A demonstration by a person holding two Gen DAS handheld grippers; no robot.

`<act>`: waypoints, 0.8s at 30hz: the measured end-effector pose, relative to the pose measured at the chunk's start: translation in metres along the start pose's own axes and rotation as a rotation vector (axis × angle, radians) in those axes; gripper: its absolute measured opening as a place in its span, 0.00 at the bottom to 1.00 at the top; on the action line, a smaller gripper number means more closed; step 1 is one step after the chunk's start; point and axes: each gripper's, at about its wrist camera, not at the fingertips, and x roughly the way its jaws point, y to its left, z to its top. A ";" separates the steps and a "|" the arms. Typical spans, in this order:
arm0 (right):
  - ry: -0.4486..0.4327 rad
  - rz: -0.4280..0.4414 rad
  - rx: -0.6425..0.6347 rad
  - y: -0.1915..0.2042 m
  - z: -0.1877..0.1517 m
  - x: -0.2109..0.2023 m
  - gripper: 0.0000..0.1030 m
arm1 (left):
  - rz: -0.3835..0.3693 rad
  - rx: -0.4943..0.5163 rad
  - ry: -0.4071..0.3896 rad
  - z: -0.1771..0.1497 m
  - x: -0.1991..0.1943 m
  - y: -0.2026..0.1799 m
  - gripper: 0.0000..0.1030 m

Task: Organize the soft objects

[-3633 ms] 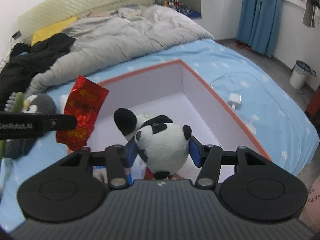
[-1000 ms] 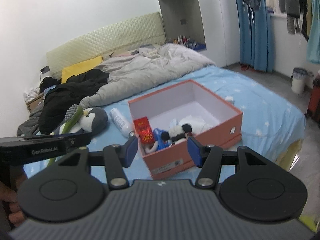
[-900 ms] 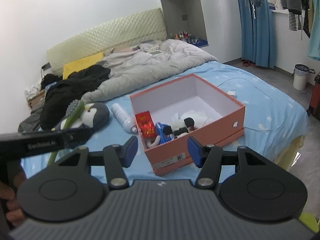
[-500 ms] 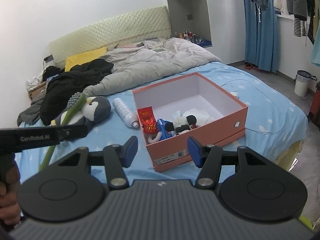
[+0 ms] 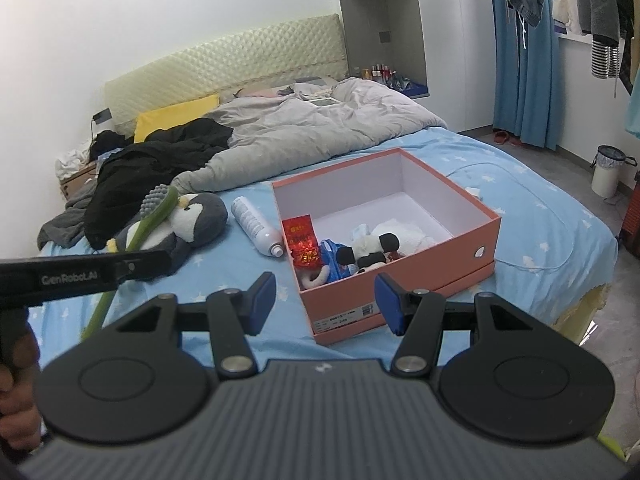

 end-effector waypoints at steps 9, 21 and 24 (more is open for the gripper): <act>-0.007 -0.011 -0.013 0.002 0.003 0.002 0.73 | 0.027 -0.013 -0.021 -0.001 -0.006 0.001 0.76; -0.001 -0.035 -0.016 0.002 0.002 0.009 1.00 | 0.081 -0.014 -0.058 -0.002 -0.018 0.011 0.98; -0.003 -0.033 -0.024 0.004 0.003 0.008 1.00 | 0.087 -0.031 -0.055 -0.001 -0.018 0.014 0.99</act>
